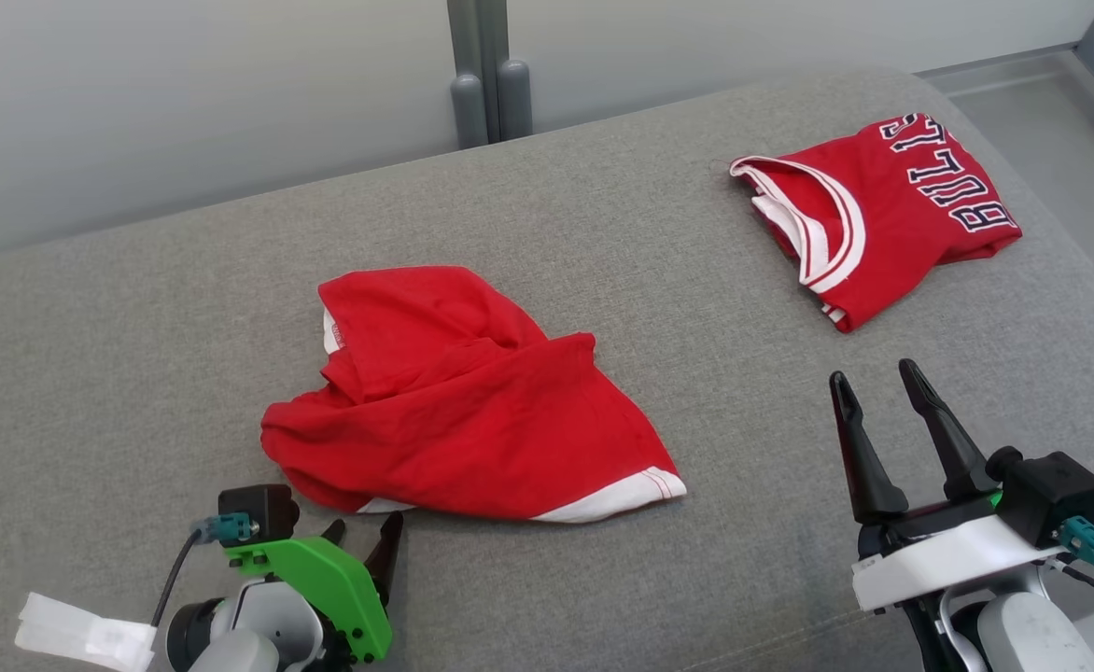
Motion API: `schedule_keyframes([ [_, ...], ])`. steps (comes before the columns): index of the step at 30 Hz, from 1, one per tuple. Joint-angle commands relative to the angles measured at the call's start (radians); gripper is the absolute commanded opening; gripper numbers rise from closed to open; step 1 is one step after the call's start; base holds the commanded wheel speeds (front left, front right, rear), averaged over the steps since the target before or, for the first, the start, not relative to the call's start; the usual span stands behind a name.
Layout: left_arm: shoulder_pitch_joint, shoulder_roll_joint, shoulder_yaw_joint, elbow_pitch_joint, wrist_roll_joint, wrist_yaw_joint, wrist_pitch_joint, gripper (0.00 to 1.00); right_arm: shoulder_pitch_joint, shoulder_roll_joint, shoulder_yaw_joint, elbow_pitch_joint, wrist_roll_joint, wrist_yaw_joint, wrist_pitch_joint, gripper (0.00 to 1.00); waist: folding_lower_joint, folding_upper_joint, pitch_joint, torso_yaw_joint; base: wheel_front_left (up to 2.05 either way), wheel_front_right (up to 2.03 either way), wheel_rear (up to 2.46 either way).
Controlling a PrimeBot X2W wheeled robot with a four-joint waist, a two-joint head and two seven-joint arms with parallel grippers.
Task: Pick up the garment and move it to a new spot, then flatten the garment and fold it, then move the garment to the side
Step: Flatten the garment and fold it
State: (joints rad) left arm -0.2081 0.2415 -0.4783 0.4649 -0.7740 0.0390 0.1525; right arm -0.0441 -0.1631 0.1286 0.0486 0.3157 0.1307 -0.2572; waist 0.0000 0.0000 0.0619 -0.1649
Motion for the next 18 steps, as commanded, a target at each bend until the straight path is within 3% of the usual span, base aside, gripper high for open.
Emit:
schedule_keyframes([
  [1, -0.029, -0.001, 0.005, 0.014, -0.007, -0.005, -0.006, 1.0, -0.008, 0.003, -0.001, 0.0, 0.007, 0.0, -0.006, 1.0, 0.0, 0.0, 0.005, -0.007, 0.0, 0.0, 0.0],
  [13, -0.127, -0.03, 0.004, 0.167, -0.025, -0.051, -0.01, 1.0, -0.023, 0.007, -0.003, 0.008, 0.001, 0.0, -0.007, 1.0, 0.0, 0.0, 0.023, -0.028, 0.0, 0.0, 0.0],
  [14, -0.132, -0.033, 0.003, 0.178, -0.026, -0.055, -0.012, 0.95, -0.023, 0.008, -0.002, 0.009, 0.002, 0.0, -0.007, 1.0, 0.0, 0.0, 0.023, -0.029, 0.0, 0.0, 0.0],
  [17, -0.144, -0.044, 0.0, 0.207, -0.03, -0.066, -0.018, 0.49, -0.024, 0.01, -0.001, 0.009, 0.001, 0.0, -0.007, 1.0, 0.0, 0.0, 0.022, -0.029, 0.0, 0.0, 0.0],
  [18, -0.149, -0.046, 0.0, 0.215, -0.032, -0.069, -0.019, 0.43, -0.023, 0.01, -0.002, 0.008, 0.0, 0.0, -0.007, 1.0, 0.0, 0.0, 0.022, -0.028, 0.0, 0.0, 0.0],
])
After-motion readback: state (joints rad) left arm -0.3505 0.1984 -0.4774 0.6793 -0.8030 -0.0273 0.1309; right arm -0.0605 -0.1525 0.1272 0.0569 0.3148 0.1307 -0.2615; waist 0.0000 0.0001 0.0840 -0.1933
